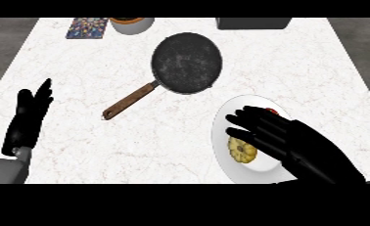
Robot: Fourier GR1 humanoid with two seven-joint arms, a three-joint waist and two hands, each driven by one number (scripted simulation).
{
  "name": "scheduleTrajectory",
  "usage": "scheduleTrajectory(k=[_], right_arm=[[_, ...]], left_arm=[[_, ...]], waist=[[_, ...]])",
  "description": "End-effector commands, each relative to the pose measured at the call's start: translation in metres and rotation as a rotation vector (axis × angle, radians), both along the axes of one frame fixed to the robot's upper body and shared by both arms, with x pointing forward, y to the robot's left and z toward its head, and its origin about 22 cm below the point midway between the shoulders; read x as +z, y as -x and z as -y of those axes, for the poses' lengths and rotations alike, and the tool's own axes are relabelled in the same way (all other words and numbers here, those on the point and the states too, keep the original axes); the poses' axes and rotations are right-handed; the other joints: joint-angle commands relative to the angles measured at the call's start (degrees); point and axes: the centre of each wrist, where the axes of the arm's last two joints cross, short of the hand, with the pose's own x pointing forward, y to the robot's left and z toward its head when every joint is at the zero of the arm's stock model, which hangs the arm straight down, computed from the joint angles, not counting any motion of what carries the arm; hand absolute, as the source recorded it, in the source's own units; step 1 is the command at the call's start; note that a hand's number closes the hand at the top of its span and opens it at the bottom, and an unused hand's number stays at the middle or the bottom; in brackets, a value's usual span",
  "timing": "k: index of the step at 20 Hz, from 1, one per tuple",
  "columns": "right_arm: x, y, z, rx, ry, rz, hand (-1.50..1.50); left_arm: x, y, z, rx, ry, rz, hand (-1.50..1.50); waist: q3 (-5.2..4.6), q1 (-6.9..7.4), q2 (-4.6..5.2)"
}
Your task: Pick the squash from the plate and place it in the pan
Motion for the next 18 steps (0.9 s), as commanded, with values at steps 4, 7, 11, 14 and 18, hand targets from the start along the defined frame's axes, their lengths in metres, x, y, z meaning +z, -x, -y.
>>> scheduleTrajectory(k=[4, 7, 11, 14, 18], right_arm=[[0.025, 0.025, -0.029, -0.122, 0.477, 0.099, -1.50], [0.017, 0.035, -0.050, -0.154, 0.632, 0.114, -1.50], [0.009, 0.038, -0.075, -0.212, 0.814, 0.133, -1.50], [-0.011, 0.048, -0.103, -0.201, 0.911, 0.134, -1.50], [-0.021, 0.049, -0.136, -0.230, 0.965, 0.090, -1.50]], left_arm=[[0.003, -0.004, 0.001, -0.014, -0.004, -0.009, 0.00], [-0.003, -0.001, 0.004, -0.007, 0.002, 0.004, 0.00], [0.020, -0.006, 0.002, -0.015, -0.003, 0.014, 0.00], [0.007, -0.006, 0.009, -0.012, 0.004, 0.006, 0.00], [-0.003, -0.010, -0.002, 0.002, -0.001, 0.017, 0.00]], waist=[[-0.22, 0.31, -0.32], [-0.13, 1.01, 0.03], [0.08, 1.73, 0.09], [0.12, 1.24, 0.34], [0.16, 0.78, 0.49]])
